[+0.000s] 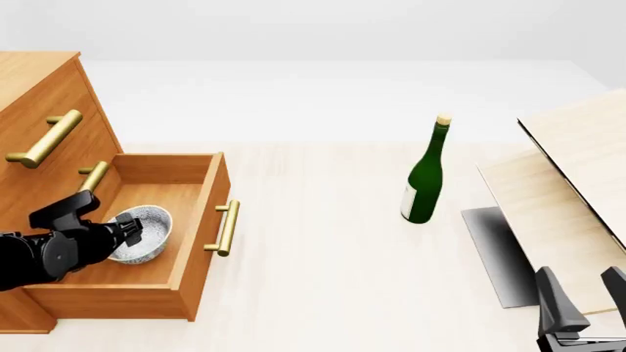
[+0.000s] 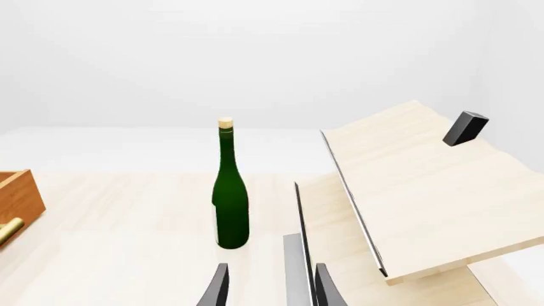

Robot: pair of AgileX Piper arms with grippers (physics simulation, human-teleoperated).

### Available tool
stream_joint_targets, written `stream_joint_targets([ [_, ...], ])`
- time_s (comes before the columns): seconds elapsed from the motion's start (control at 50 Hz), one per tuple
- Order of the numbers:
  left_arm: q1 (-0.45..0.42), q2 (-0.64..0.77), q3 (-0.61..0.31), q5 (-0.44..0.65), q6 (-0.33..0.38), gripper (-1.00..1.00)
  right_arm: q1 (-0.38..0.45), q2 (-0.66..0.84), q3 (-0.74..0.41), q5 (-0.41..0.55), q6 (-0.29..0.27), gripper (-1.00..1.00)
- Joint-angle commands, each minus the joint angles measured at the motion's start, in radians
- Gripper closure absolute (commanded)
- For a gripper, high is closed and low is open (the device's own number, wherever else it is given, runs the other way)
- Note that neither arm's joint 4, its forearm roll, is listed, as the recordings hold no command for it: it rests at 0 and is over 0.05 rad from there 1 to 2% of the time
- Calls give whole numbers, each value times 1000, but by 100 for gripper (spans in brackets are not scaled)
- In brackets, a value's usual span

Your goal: Put the bowl in the bottom drawer of the cabinet and close it.

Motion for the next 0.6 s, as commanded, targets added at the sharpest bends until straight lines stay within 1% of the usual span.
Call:
stream_joint_targets([
  [0.02,-10,4,4,-14,4,-100,1,-1,-2,4,2,-100],
  [0.2,-8,-21,7,0,10,-100,1,0,-2,3,2,-100],
  [0.22,0,-38,9,7,28,-100,1,0,-2,3,2,-100],
  [0.24,-2,-42,12,9,24,-100,1,0,-2,3,2,-100],
  [0.26,7,-60,13,18,43,-100,0,-1,-2,4,2,-100],
  [0.3,14,-79,19,26,44,-100,1,0,-2,3,2,-100],
  [0.34,15,-110,21,39,64,-100,1,0,-2,3,2,-100],
  [0.36,53,-117,22,49,99,-100,1,-1,-2,4,2,-100],
  [0.42,45,-128,21,56,100,-100,1,0,-2,3,2,-100],
  [0.44,31,-149,29,52,64,-100,1,0,-2,3,2,-100],
  [0.46,38,-162,28,62,84,-100,1,0,-2,4,2,-100],
  [0.48,44,-188,34,62,89,-100,0,0,-2,3,2,-100],
  [0.5,18,-205,39,66,47,-100,1,0,-2,3,2,-100],
  [0.54,18,-209,36,80,53,-100,0,-1,-2,4,2,-100],
  [0.56,22,-234,38,91,65,-100,1,0,-2,3,2,-100],
  [0.6,10,-253,39,105,62,-100,1,-1,-2,4,2,-100],
])
